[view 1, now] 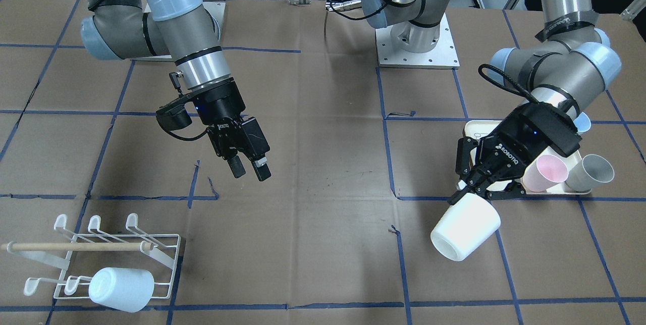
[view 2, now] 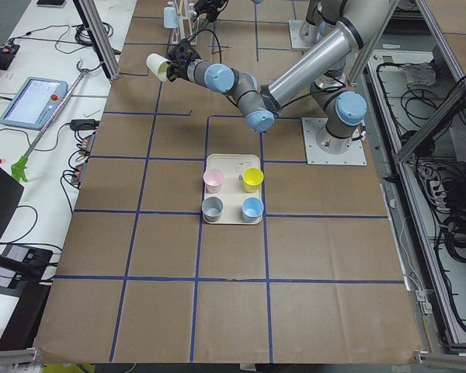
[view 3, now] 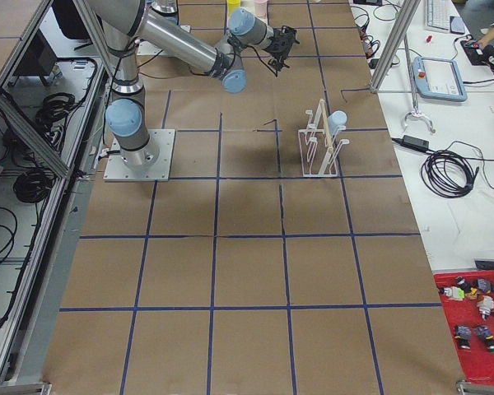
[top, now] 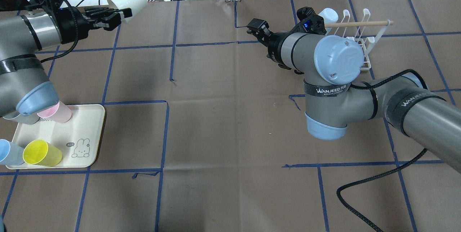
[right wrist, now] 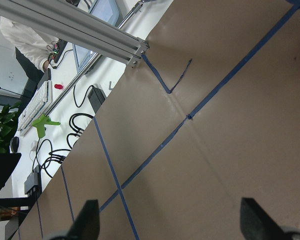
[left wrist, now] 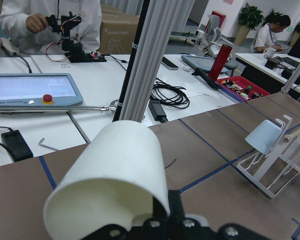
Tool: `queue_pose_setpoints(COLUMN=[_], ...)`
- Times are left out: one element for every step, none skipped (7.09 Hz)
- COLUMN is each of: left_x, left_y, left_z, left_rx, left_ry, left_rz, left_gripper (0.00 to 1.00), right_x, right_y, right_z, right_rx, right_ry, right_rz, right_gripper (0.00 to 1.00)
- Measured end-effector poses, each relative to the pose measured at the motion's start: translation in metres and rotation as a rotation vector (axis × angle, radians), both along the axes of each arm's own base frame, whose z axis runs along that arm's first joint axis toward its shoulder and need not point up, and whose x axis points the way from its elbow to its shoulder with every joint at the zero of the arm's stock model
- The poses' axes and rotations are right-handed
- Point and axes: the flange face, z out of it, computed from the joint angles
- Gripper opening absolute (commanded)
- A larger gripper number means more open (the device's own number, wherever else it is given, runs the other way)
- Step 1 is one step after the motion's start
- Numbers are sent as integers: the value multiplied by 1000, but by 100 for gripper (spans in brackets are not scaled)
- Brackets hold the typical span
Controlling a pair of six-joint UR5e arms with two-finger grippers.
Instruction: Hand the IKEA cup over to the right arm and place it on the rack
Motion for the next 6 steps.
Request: queue_pose_setpoints(left_x=[-10,-16,-20,-25,-35,-51], left_y=[-1,-1,-1,1,4,8], left_z=[-14,-32,-53,-68,-70,-66], left_rx=[-51,-105,-157,-184,-179,-161], left_ry=[12,25,43,65,88,107], left_rz=[-43,-80,-114,-137,-151,-165], left_gripper=[0,1,1,2,3,4], right_x=[1,2,2,2,4,7], right_y=[0,0,0,-1,-4,-12], right_z=[-2,-4,-7,-10,-13,-16], right_rx=[16,23,8,-19,-38,-39], right_ry=[-25,-49,-65,-82,-111,-143], right_rz=[-22,-41,-51,-58,-62,-61], right_gripper=[100,100,100,100,100,100])
